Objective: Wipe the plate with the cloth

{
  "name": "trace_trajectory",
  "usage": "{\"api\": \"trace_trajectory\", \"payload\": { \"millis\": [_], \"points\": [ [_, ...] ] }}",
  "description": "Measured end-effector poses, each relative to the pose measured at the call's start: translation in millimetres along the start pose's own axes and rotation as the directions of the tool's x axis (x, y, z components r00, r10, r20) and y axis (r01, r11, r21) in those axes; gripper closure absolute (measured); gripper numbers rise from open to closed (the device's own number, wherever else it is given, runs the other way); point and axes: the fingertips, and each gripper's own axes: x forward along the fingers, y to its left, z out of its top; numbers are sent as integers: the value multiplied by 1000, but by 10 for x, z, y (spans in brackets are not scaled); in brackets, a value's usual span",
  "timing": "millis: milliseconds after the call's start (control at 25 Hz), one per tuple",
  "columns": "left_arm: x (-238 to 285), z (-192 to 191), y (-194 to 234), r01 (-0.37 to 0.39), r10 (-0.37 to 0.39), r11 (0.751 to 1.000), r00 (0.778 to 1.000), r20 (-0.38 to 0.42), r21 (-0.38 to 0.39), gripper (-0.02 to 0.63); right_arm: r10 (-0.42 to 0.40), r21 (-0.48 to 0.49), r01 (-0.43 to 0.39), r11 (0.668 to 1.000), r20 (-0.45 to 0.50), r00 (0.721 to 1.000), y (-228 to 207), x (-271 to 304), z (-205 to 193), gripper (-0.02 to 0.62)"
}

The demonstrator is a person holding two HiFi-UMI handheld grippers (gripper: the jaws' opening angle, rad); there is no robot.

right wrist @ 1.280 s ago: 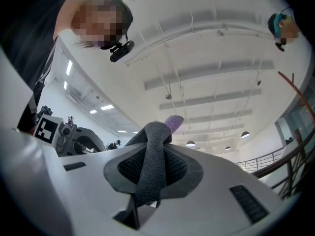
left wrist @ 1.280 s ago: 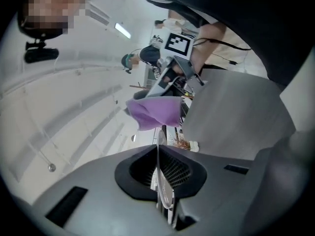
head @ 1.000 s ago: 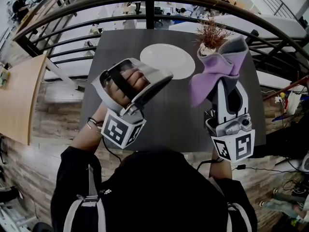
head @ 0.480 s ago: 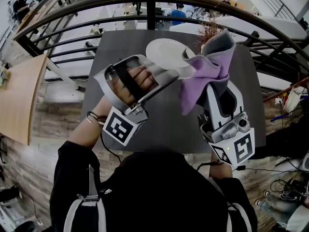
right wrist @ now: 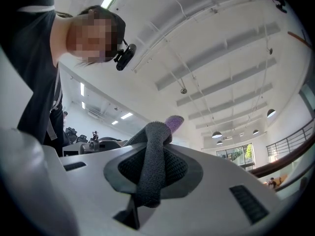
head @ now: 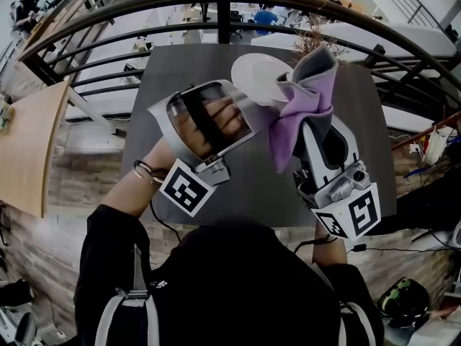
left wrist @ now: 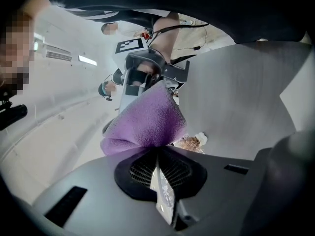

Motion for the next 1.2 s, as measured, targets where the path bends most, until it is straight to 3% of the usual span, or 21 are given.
{"api": "trace_trajectory", "payload": {
  "millis": [880,1200],
  "points": [
    [-82,88,108,-31,31,999,1000,4,30,589,-168,-41,165,986,-89,982,-561,-292,-154,534],
    [-96,108,104,-36,35,999,999,13,31,589,-222,-73,217,974,-78,972,-716,-401,-64,533]
  ]
}}
